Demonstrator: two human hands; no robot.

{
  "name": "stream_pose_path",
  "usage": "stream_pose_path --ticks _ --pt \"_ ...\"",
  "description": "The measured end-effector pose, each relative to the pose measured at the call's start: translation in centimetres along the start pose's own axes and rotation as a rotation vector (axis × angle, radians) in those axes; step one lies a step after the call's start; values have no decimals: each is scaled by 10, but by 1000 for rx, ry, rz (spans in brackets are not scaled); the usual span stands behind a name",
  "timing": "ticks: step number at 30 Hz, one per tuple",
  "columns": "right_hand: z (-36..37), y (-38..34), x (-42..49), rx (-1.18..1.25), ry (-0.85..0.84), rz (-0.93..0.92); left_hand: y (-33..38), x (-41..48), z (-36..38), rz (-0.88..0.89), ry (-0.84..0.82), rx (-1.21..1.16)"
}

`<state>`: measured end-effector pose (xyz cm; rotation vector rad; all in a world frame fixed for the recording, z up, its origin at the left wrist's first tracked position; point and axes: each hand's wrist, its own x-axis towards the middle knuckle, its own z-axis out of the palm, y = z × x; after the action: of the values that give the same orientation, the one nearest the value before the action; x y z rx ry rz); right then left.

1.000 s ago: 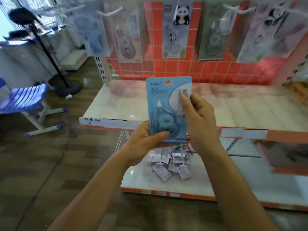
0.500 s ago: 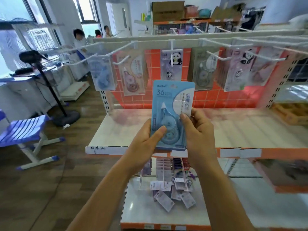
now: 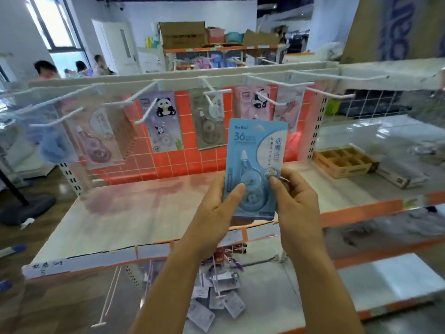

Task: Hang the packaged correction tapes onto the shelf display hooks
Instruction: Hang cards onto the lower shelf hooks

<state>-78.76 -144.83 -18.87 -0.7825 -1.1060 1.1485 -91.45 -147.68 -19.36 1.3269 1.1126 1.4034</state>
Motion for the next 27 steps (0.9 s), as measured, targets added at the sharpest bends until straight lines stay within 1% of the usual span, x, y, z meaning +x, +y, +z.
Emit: stream_pose_path --ticks 6,13,19,27 --pt "-72 -10 27 -10 92 -4 -13 33 73 -5 -64 3" --pt "-122 -9 47 -31 103 29 -33 55 118 -3 -24 -15" --pt "-124 6 49 -72 40 99 -46 52 112 -36 71 -9" --pt "-95 28 25 -193 -109 217 -56 10 55 -111 136 -1"
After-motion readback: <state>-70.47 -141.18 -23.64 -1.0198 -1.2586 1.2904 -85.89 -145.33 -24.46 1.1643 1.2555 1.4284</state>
